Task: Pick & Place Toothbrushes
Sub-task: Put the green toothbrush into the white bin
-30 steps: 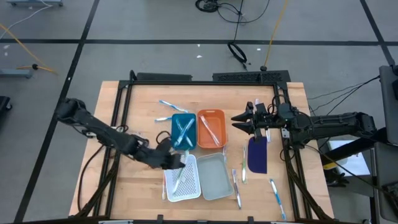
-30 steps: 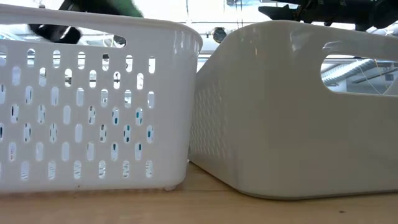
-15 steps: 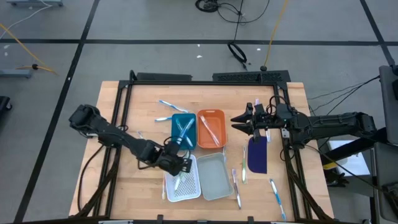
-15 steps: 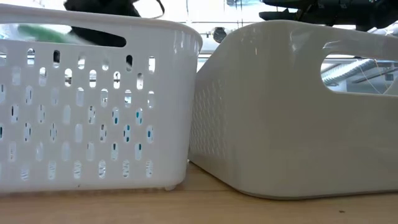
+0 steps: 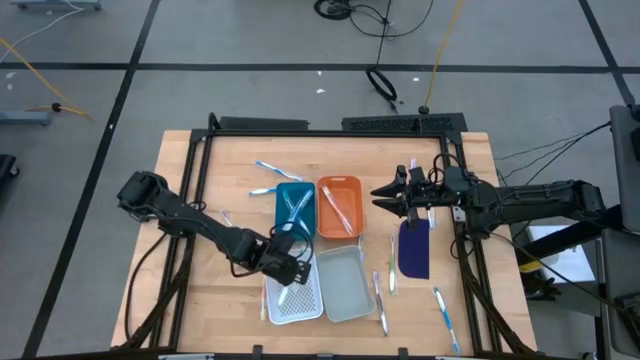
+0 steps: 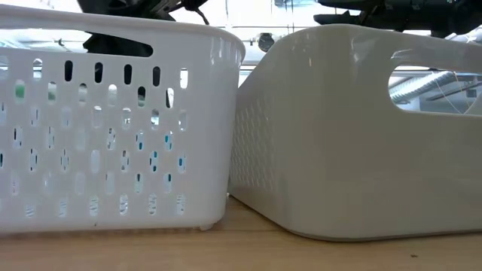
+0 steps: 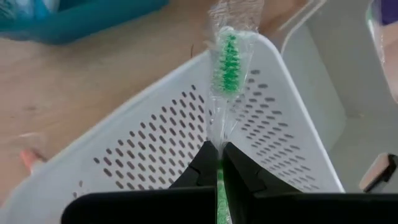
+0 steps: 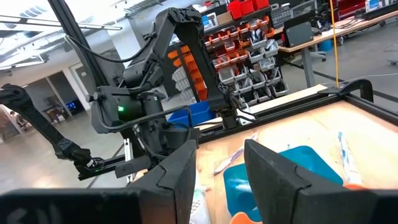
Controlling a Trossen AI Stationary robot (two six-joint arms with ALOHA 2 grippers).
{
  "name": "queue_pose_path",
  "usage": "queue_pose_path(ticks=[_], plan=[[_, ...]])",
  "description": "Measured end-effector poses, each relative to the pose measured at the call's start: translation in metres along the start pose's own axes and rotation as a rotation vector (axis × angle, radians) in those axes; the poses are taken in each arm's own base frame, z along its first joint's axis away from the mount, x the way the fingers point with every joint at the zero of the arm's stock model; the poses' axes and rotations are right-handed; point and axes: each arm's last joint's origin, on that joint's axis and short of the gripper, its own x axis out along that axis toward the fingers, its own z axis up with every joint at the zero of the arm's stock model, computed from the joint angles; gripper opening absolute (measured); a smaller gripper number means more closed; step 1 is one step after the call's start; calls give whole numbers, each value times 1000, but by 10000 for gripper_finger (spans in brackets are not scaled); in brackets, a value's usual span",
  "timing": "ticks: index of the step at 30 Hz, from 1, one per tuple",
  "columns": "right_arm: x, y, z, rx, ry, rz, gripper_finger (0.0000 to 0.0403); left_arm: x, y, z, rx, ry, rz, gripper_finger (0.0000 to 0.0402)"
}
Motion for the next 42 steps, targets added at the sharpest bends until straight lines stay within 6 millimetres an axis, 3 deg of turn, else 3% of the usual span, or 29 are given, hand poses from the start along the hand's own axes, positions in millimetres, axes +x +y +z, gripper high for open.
queue_pose_path(ticks=[9,16,27,31,38,42], plan=[[0,0,0,0,0,0,128,5,1,-4,35,28,20,0],[0,0,0,0,0,0,128,26,3,-10,46,63,52,0],[0,1,0,0,7,26,128,22,2,-9,37,57,36,21],[0,1,0,0,7,26,128,22,2,-9,32,57,35,50],[0,1,0,0,8,27,128,21,1,-9,15,85,33,140],[0,2,-1,7,26,74,128,9,-1,-7,17,97,-4,183]])
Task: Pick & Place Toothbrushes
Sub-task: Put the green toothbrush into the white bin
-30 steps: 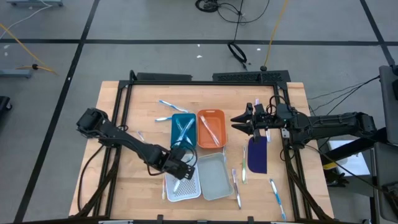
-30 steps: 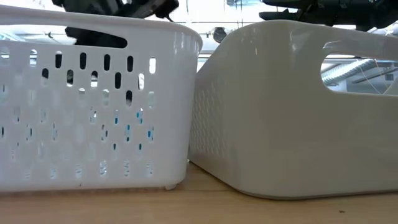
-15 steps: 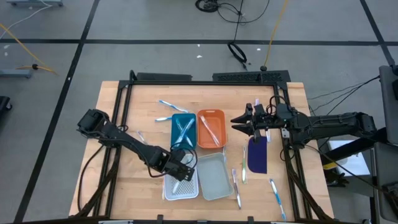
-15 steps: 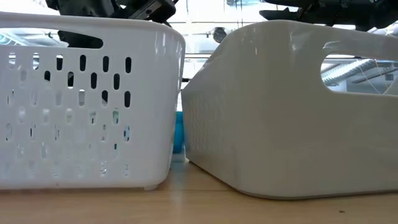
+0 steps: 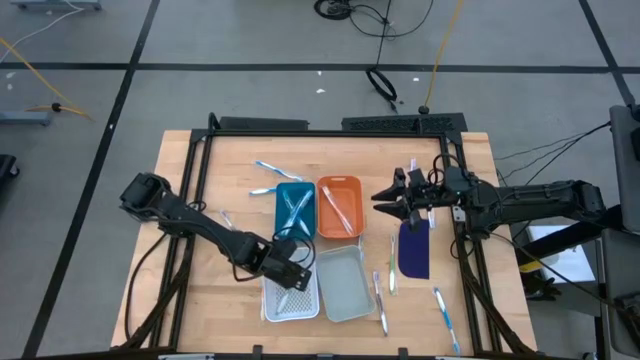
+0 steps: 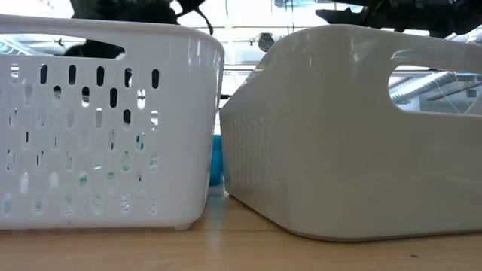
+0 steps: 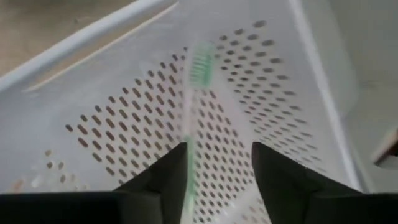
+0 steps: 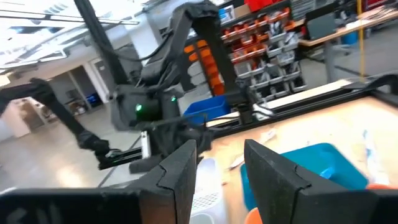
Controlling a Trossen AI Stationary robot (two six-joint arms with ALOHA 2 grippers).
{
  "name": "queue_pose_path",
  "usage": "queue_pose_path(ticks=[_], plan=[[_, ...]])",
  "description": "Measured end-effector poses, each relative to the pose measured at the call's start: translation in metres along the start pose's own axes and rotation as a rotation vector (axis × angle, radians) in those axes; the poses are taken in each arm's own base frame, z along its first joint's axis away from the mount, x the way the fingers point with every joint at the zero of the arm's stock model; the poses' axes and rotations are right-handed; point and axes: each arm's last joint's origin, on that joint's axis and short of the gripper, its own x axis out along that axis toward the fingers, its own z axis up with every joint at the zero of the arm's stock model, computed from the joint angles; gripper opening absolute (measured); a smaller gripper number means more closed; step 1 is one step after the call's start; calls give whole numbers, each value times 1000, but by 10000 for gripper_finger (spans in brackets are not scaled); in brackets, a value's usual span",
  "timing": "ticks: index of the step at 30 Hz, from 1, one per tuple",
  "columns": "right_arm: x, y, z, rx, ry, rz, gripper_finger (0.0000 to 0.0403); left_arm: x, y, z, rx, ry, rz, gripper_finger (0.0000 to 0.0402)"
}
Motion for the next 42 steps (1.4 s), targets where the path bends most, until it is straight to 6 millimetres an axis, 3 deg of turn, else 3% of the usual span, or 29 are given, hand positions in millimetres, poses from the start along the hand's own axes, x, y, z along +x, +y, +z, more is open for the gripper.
queue_pose_path(ticks=[5,19,30,42], plan=[[0,1,-1,12,21,48,128,-23,-4,4,-1,-53,-68,205],[0,3,-1,12,42,97,128,-75,-4,-4,-92,-198,-206,207],[0,3,-1,10,42,98,128,-87,6,-32,-174,-178,-183,207],[0,5,-2,27,73,172,128,-104,28,-60,16,-529,-136,207]])
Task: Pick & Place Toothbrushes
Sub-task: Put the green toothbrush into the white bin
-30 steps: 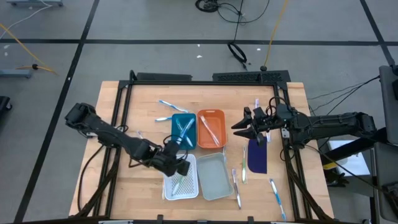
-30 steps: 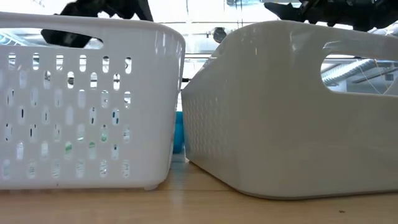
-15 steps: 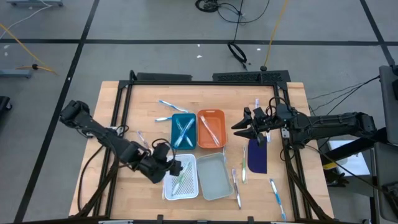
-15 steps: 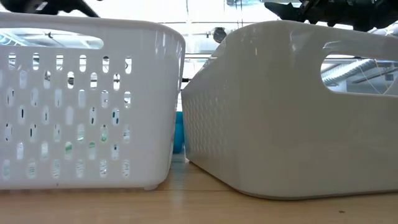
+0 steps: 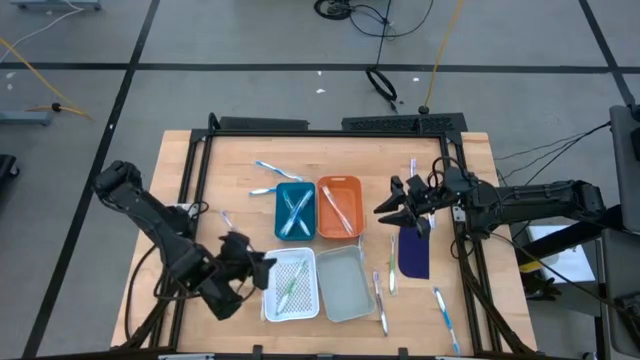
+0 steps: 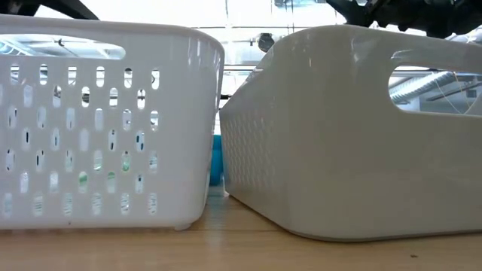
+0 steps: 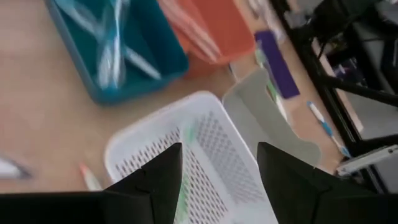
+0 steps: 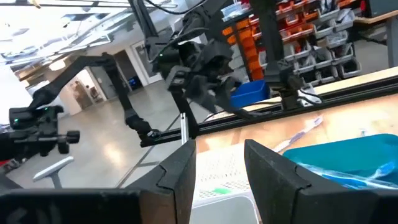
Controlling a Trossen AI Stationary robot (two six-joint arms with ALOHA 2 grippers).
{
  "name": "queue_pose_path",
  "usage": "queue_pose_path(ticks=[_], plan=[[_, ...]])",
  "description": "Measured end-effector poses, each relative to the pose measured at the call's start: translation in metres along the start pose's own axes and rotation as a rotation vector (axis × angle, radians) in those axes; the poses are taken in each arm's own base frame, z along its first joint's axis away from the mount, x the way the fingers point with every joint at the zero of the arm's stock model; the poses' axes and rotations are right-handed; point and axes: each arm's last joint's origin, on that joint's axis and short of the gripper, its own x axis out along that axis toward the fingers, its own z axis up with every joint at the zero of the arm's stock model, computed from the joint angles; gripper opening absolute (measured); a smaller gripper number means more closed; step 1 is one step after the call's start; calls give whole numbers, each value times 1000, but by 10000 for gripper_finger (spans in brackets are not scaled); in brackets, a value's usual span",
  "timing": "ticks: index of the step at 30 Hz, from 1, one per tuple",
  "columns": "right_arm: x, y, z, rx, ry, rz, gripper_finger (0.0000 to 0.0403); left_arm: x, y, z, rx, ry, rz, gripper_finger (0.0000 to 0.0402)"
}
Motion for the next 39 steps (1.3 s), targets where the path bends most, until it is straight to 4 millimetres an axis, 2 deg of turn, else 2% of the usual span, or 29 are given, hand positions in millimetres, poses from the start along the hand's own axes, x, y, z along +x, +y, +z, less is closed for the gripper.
queue_pose_path(ticks=[3,12,16,22,26,33,39], plan=[[0,1,0,3,1,5,128,-10,6,9,49,-64,0,207],[6,16,-2,-27,-41,28,128,-37,12,51,231,-68,-66,207],[9,23,-4,-43,-64,-12,128,-42,20,65,274,-78,-99,207],[12,34,-10,-45,-69,-87,128,-35,44,71,310,-59,-183,207],[16,43,-7,-31,22,-185,128,-31,64,75,334,-65,-212,207],[24,62,9,-24,214,-348,128,-37,91,92,392,-114,-248,207],[32,66,1,90,402,-428,128,-39,106,100,418,-137,-335,207]])
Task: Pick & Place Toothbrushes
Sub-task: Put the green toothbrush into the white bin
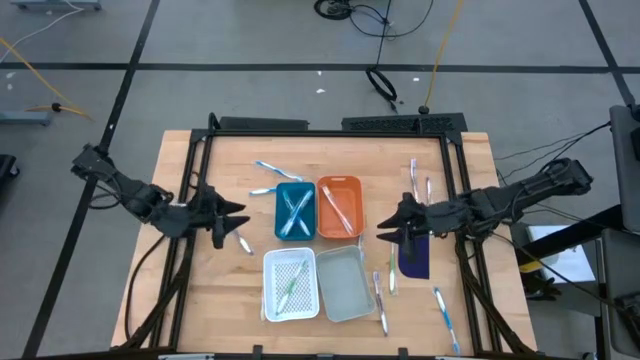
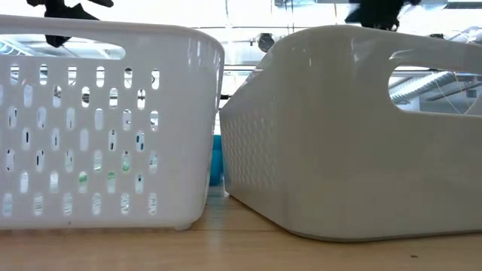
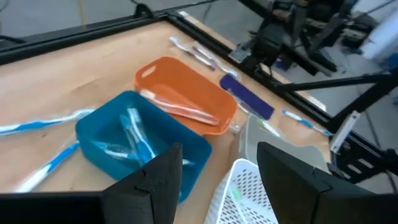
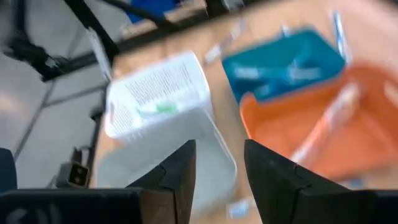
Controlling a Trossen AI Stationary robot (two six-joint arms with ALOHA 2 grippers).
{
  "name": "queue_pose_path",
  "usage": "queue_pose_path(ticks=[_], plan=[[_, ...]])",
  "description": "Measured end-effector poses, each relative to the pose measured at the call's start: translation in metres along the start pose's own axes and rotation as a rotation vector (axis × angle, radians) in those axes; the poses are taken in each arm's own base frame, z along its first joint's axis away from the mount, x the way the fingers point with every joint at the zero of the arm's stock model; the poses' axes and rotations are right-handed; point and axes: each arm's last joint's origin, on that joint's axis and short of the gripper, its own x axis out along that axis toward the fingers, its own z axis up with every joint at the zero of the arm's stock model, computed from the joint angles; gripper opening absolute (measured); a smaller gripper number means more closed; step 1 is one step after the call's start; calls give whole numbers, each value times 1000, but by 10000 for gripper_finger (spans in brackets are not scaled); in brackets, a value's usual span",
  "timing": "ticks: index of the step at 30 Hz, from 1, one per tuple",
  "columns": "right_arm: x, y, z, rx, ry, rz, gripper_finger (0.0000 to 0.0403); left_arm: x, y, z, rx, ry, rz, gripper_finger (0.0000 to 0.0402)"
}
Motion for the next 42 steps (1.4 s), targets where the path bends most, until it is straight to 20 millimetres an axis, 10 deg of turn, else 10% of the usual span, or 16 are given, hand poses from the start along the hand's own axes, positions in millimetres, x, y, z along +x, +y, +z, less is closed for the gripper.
queue_pose_path(ticks=[23,42], plan=[[37,-7,-50,510,566,-187,86,-14,51,-7,81,-92,-107,207],[32,-13,-57,712,601,-349,218,-17,56,-12,169,-94,-161,207]])
